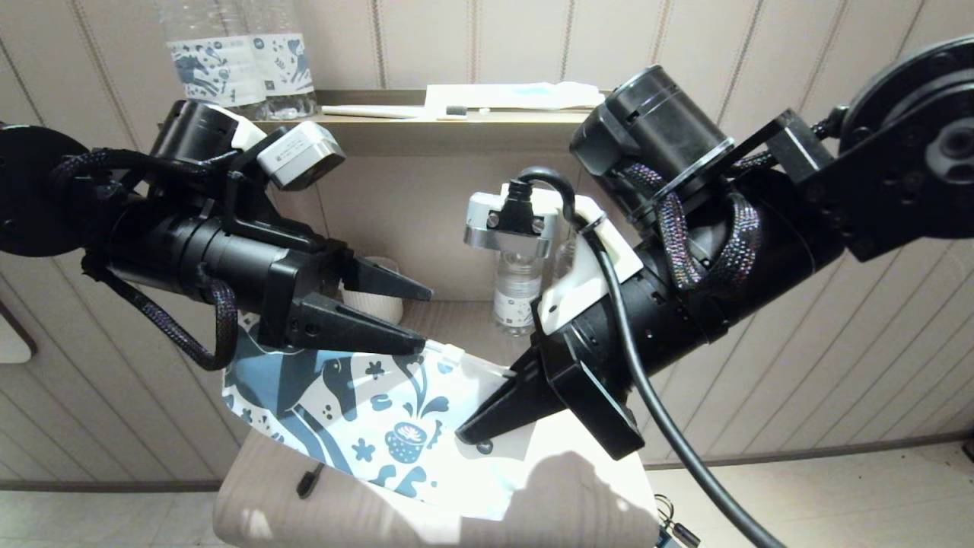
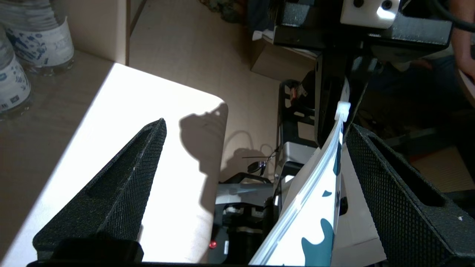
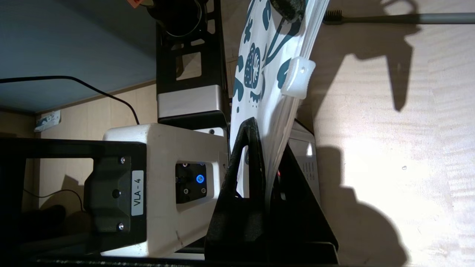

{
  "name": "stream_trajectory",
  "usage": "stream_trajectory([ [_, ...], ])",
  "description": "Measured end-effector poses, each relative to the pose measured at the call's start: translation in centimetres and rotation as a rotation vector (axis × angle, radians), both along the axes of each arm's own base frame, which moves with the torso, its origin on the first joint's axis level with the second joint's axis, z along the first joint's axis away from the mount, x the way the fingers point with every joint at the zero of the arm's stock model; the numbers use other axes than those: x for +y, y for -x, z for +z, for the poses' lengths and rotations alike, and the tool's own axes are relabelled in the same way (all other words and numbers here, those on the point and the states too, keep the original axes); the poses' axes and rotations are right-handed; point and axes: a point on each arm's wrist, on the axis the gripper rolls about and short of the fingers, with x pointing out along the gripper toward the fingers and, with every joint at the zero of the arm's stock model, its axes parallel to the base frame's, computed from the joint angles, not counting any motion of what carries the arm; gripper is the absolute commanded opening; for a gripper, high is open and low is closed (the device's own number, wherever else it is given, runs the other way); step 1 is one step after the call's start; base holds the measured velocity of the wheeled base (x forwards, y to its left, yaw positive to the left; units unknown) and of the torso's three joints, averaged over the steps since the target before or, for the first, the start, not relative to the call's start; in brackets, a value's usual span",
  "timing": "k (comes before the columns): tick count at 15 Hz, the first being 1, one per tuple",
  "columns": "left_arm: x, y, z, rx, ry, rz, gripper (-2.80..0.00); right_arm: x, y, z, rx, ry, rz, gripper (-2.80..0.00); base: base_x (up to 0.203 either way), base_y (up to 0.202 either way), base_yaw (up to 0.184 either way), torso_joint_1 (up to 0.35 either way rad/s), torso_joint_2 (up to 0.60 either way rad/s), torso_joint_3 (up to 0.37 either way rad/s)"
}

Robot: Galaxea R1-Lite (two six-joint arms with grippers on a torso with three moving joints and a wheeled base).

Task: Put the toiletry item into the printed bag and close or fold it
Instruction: Hand it to the other hand

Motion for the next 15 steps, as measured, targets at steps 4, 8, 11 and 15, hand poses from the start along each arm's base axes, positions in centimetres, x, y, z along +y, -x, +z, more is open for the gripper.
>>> stream_trajectory([
  [4, 0.8, 0.3, -0.5, -0.044, -0.018, 0.017, 0.0, -0.7, 0.3, 0.6, -0.041, 0.104, -0.086, -2.8, 0.0, 0.0, 0.0, 0.0, 0.0, 0.0],
  [8, 1.1, 0.2, -0.2, -0.057, -0.006, 0.021, 0.0, -1.1, 0.7, 0.7, -0.05, 0.192, -0.12, -2.8, 0.0, 0.0, 0.0, 0.0, 0.0, 0.0],
  [11, 1.6, 0.1, -0.8, -0.051, -0.015, 0.036, 0.0, -1.2, 0.5, 0.5, -0.083, 0.217, -0.136, -2.8, 0.0, 0.0, 0.0, 0.0, 0.0, 0.0],
  [15, 3.0, -1.0, -0.5, -0.082, 0.025, 0.066, 0.0, -1.5, 1.2, 0.9, -0.091, 0.223, -0.115, -2.8, 0.0, 0.0, 0.0, 0.0, 0.0, 0.0],
])
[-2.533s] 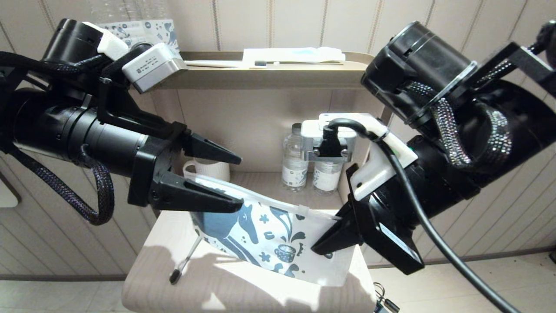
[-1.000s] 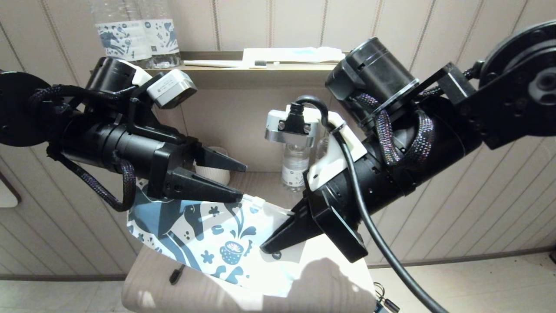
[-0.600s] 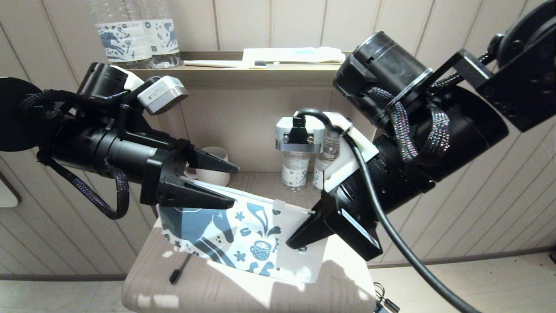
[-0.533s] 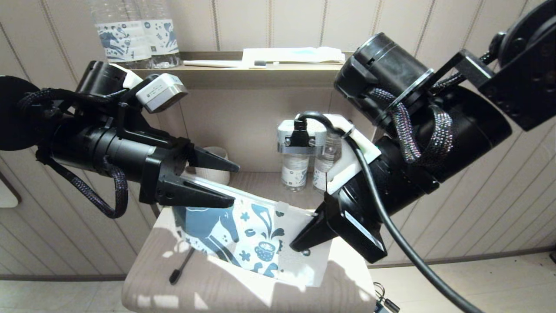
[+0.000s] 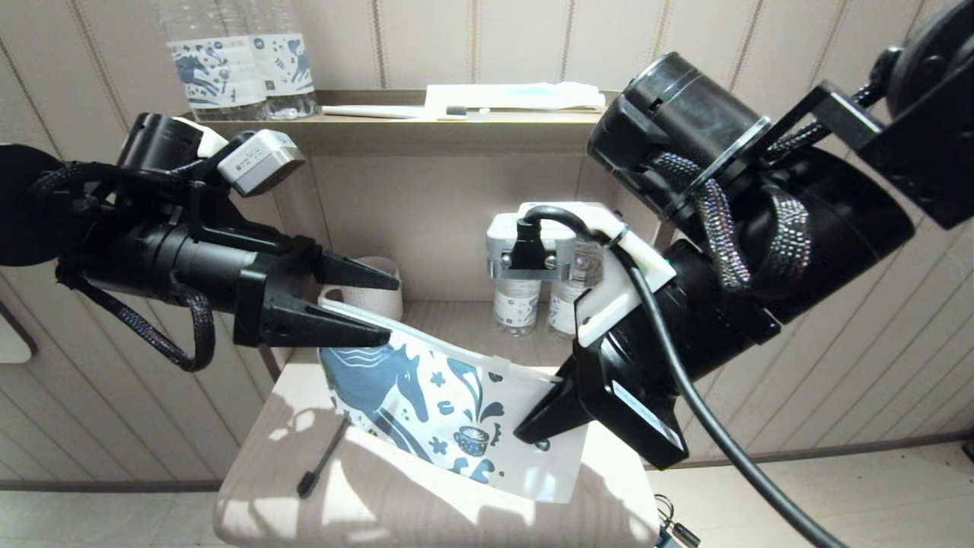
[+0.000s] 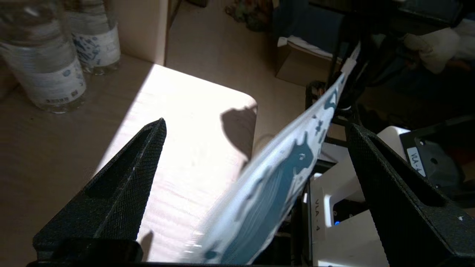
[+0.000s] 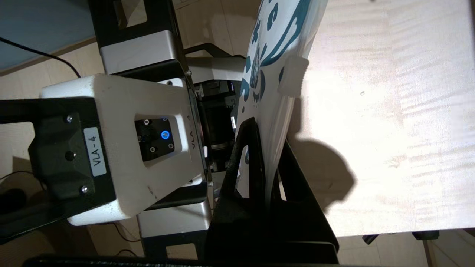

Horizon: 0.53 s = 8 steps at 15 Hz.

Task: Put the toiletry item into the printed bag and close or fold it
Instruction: Hand it to the other hand

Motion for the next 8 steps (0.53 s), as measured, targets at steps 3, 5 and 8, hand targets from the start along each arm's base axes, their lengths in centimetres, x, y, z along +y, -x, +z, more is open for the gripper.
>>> stream_trajectory([
  [3, 2.0, -1.3, 0.9, -0.019, 0.05, 0.029, 0.0, -0.8, 1.0, 0.8, -0.015, -0.01, 0.012, -2.8, 0.0, 0.0, 0.0, 0.0, 0.0, 0.0],
  [5, 3.4, -2.0, 0.8, -0.009, 0.077, 0.05, 0.0, -1.3, 1.5, 1.4, -0.031, -0.026, 0.016, -2.8, 0.0, 0.0, 0.0, 0.0, 0.0, 0.0],
  [8, 4.3, -2.7, -0.1, 0.019, 0.083, 0.072, 0.0, -1.9, 2.1, 2.1, -0.039, -0.051, 0.025, -2.8, 0.0, 0.0, 0.0, 0.0, 0.0, 0.0],
])
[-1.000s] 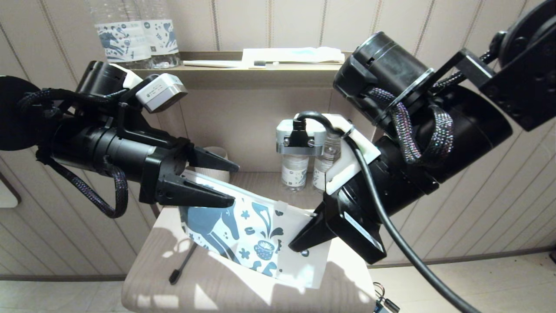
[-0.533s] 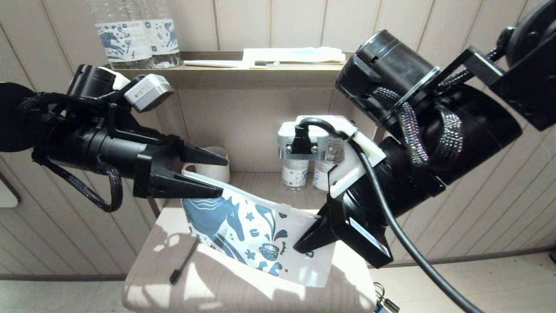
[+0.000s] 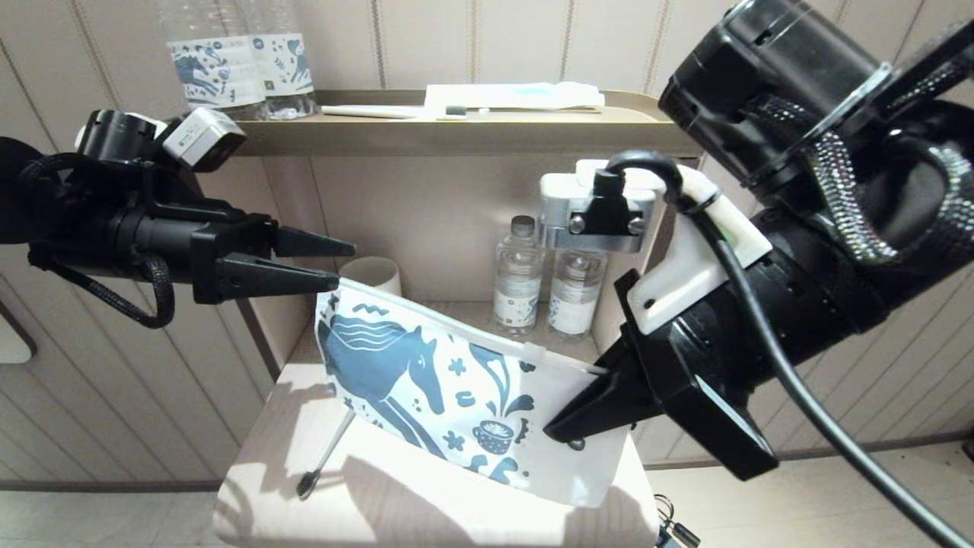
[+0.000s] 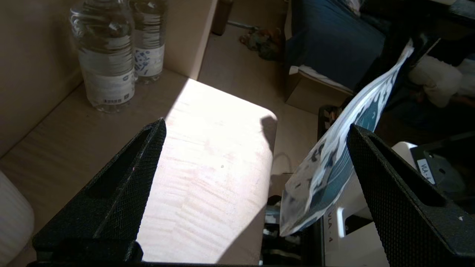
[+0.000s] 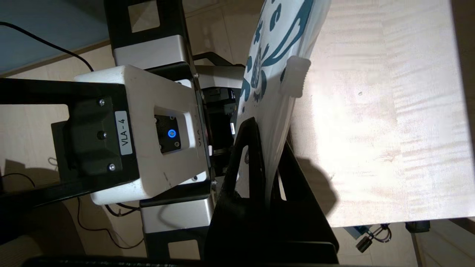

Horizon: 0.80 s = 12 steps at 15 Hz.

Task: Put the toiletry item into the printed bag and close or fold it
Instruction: Hand it to the other hand

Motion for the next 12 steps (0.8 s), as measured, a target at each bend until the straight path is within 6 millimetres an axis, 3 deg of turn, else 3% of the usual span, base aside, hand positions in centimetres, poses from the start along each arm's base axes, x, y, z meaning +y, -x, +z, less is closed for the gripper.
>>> stream_trajectory([
  [6, -0.7, 0.1, -1.4, 0.05, -0.003, -0.028, 0.0, -0.1, 0.1, 0.4, 0.001, -0.042, 0.023, -2.8, 0.0, 0.0, 0.0, 0.0, 0.0, 0.0],
  [12, -1.6, 1.7, -1.0, 0.057, 0.044, -0.113, 0.0, 0.5, -0.6, -0.1, 0.035, -0.078, 0.059, -2.8, 0.0, 0.0, 0.0, 0.0, 0.0, 0.0],
])
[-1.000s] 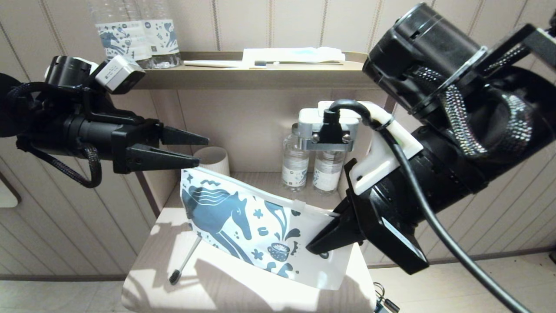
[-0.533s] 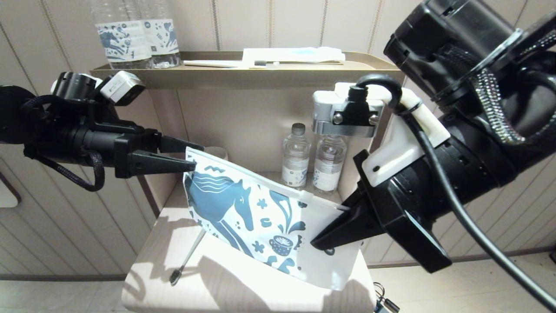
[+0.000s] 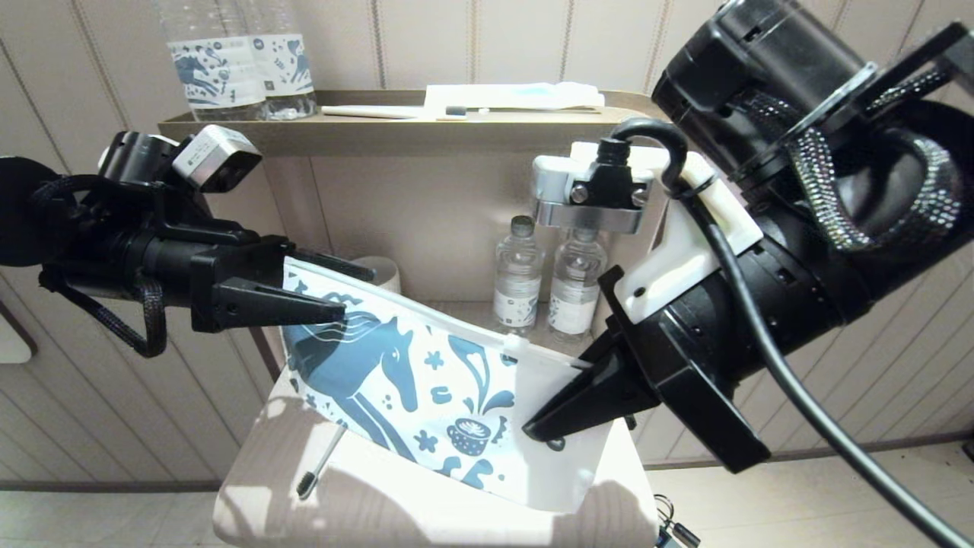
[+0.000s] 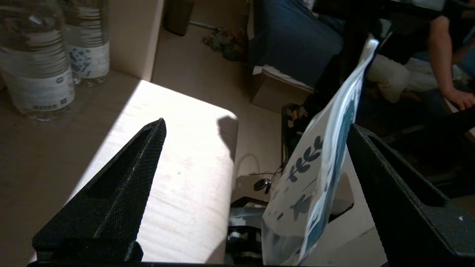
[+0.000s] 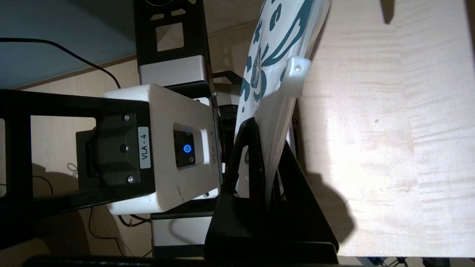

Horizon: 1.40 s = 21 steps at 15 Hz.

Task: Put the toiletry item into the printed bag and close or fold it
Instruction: Hand it to the other hand

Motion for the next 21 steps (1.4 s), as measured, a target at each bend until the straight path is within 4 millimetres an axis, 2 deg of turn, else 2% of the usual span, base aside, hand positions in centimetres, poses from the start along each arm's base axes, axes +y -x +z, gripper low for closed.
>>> stream_trajectory([
  [8, 0.0, 0.4, 0.0, -0.004, 0.003, -0.005, 0.0, -0.2, -1.1, -0.4, 0.01, -0.01, -0.019, -2.8, 0.0, 0.0, 0.0, 0.0, 0.0, 0.0],
  [9, 0.0, 0.4, 0.0, -0.004, 0.002, -0.005, -2.8, -0.2, -1.1, -0.4, 0.01, -0.012, -0.02, -2.8, 0.0, 0.0, 0.0, 0.0, 0.0, 0.0],
  [21, -0.4, 0.7, -0.2, 0.005, 0.002, -0.022, -2.8, 0.5, -1.8, -0.7, 0.002, -0.029, -0.016, -2.8, 0.0, 0.0, 0.0, 0.0, 0.0, 0.0],
])
